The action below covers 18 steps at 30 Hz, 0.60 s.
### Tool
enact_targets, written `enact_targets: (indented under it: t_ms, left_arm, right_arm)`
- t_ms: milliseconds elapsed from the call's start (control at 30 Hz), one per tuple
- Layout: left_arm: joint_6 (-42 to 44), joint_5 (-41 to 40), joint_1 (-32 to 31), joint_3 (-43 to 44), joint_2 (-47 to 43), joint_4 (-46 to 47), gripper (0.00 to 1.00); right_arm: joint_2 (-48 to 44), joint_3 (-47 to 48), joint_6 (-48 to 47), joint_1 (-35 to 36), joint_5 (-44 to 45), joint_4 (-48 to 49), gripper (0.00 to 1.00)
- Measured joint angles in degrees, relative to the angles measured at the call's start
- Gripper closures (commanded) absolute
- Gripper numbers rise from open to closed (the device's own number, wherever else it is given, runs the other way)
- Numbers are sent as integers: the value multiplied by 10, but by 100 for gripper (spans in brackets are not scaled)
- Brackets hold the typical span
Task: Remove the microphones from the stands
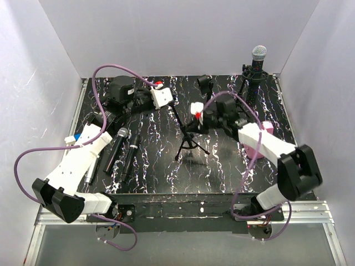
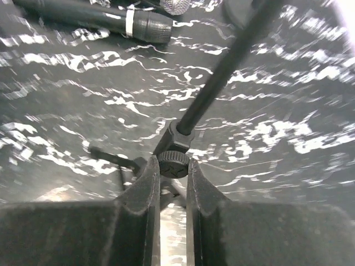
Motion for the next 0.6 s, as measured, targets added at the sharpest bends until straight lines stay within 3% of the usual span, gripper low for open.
enact_targets:
  t_ms: [100, 233, 367, 500, 600]
  left_arm:
    - [-17, 9, -5, 0, 0, -1, 100]
    - [-30, 7, -2, -2, 0, 1, 100]
    - [-36, -5, 6, -5, 0, 3, 100]
    - [-40, -8, 7, -5, 0, 7, 100]
    - [-40, -3, 4, -5, 0, 7, 100]
  right_arm:
    - [-71, -109, -146, 14, 25, 103, 99]
    - [-71, -197, -305, 28, 20, 278, 95]
    - [-10, -269, -402, 26, -9, 525, 50]
    - [19, -295, -423, 27, 3, 636, 39]
    - [-31, -297, -415, 29, 26, 580, 30]
